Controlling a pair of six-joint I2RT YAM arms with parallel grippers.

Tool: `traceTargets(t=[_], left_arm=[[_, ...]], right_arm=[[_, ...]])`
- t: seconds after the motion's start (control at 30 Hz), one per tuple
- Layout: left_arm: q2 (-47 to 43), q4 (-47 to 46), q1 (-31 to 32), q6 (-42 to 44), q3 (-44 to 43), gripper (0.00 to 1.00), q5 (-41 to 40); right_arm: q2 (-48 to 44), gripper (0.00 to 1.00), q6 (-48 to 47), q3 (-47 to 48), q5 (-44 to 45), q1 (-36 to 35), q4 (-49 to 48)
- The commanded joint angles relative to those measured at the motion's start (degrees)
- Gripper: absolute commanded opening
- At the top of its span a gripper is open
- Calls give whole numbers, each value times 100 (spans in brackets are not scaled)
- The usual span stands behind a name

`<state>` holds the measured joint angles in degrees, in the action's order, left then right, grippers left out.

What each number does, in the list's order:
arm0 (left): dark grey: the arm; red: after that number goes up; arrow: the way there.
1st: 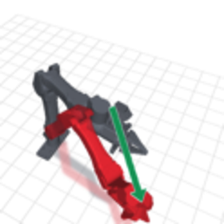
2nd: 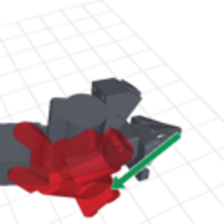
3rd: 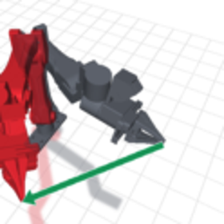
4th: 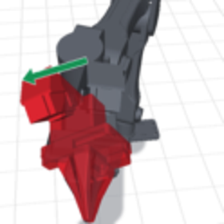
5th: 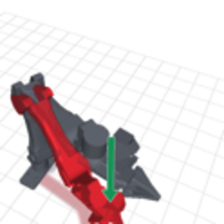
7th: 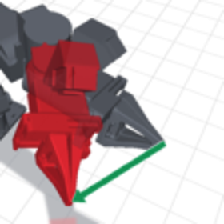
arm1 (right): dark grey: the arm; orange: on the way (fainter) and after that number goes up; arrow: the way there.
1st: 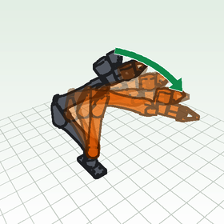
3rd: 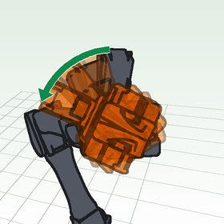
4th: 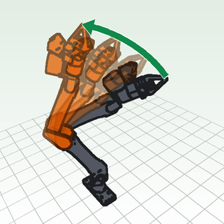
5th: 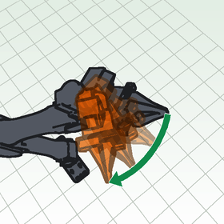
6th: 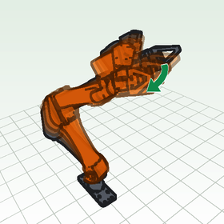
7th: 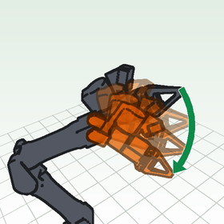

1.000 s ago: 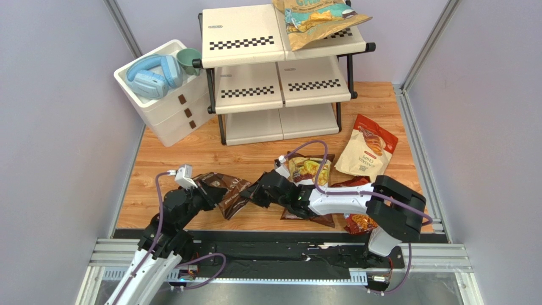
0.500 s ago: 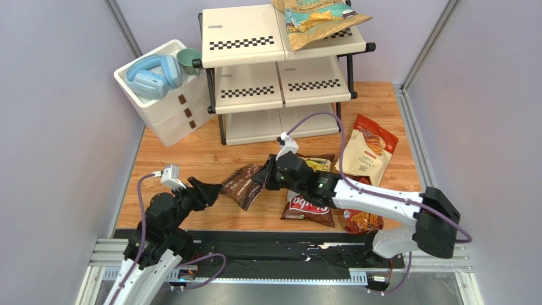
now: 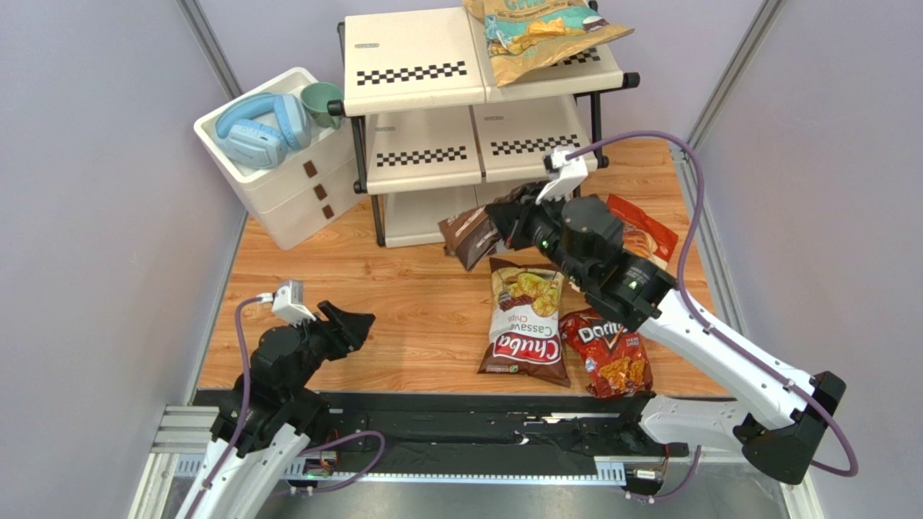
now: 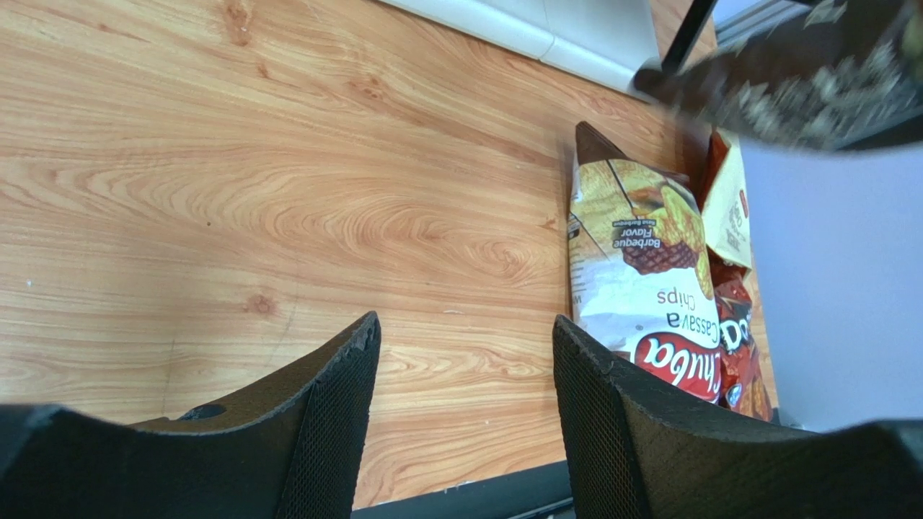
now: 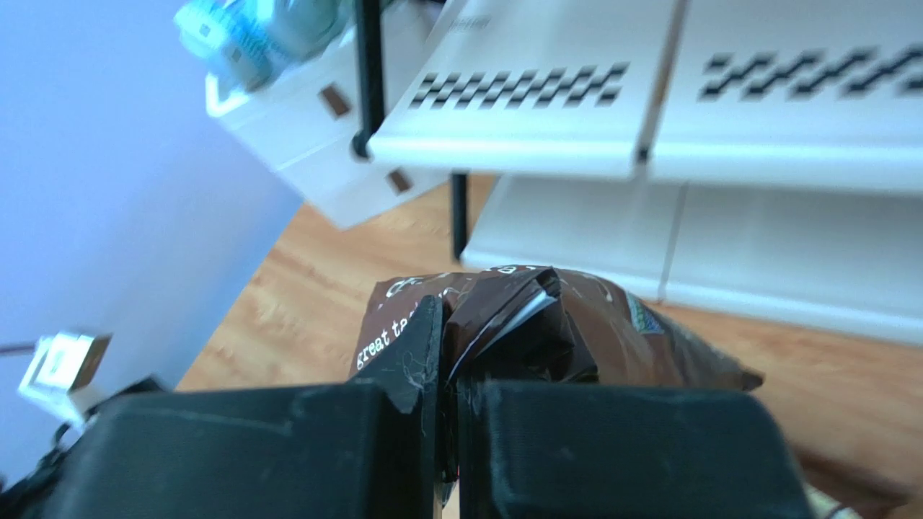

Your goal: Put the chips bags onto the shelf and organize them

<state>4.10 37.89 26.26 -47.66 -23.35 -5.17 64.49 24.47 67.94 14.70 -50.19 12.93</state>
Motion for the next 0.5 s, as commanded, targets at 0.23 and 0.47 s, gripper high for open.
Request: traceTargets(t=[0.23, 0.47], left_arm=[[30, -10, 2, 64, -143, 64, -46], [38, -27, 2, 90, -134, 64, -19]], right_arm=[[301, 0, -1822, 1291, -29, 423, -387], [354, 0, -2789, 915, 200, 501, -1675]])
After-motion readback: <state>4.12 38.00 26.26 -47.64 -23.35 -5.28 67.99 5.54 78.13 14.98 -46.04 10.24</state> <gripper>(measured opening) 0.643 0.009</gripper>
